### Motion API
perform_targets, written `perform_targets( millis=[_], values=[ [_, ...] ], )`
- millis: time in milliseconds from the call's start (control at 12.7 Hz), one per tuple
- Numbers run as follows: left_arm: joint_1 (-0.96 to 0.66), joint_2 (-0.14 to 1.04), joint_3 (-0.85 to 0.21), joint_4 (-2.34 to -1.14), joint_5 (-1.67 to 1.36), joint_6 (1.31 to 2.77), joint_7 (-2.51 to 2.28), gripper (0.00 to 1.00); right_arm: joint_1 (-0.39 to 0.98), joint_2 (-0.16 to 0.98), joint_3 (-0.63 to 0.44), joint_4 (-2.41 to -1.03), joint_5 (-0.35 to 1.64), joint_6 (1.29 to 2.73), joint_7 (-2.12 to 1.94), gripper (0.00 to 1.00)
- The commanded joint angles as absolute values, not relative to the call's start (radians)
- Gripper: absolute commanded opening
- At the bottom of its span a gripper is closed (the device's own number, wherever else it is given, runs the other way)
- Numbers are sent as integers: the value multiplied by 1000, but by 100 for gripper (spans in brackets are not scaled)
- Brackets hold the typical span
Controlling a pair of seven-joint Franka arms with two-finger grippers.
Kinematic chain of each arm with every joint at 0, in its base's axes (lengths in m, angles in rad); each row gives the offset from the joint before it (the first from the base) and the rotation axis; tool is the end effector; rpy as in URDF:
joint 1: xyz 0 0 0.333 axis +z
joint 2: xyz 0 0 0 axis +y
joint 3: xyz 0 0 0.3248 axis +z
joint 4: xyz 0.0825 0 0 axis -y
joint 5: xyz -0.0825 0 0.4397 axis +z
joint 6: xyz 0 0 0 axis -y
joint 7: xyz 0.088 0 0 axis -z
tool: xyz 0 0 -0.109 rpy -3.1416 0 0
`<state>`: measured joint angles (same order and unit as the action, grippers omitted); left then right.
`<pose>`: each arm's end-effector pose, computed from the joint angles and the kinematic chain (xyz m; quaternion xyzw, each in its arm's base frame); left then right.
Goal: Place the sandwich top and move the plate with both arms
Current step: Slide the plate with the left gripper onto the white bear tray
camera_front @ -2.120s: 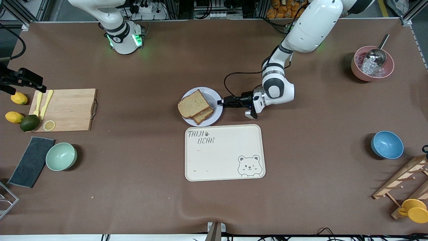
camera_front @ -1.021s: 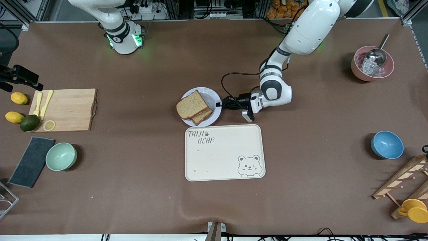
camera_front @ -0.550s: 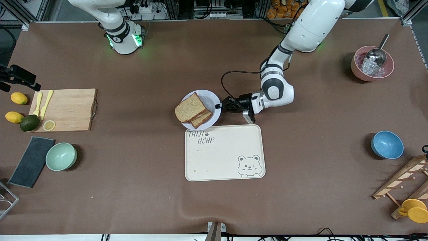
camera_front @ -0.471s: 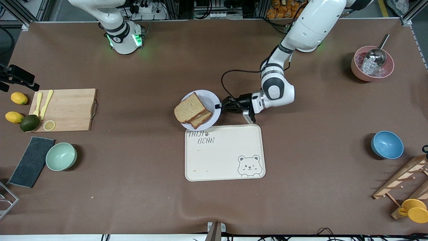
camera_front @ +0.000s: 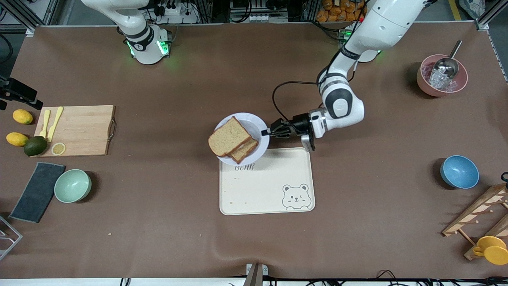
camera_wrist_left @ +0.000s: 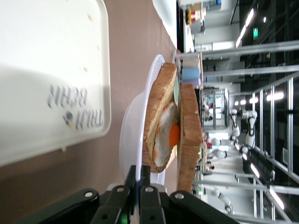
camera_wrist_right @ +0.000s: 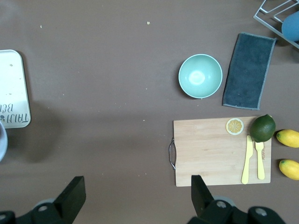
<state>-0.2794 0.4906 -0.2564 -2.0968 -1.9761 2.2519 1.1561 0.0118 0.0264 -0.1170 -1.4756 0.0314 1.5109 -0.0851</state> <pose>0.5113 -0.3396 0.1526 0.7984 0.0394 0.0687 0.5968 0.6100 -0.0598 0.6600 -0.9998 0.0090 -0.0059 0.0136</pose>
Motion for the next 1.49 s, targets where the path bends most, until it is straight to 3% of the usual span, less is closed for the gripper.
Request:
perform_targets(
  millis=[0,550,1256,1335,1413],
  values=[
    [-203,465,-273,-2105,-1997,2233,1152,0,2,17,-109,-1473,34,1511,-74,100],
    [-91,607,-258,-1968,-1945,2235,1146,0,2,17,-107,-1477,34,1523,-74,100],
    [-52,742,-229,-1948,-1864,2235,1210,0,5,18,-107,-1477,34,1523,-74,100],
    [-51,741,-230,-1954,-1865,2235,1198,13,5,18,-107,-1477,34,1522,-74,100],
    [-45,739,-229,-1960,-1864,2235,1193,54,5,18,-107,-1477,34,1523,-74,100]
  ],
)
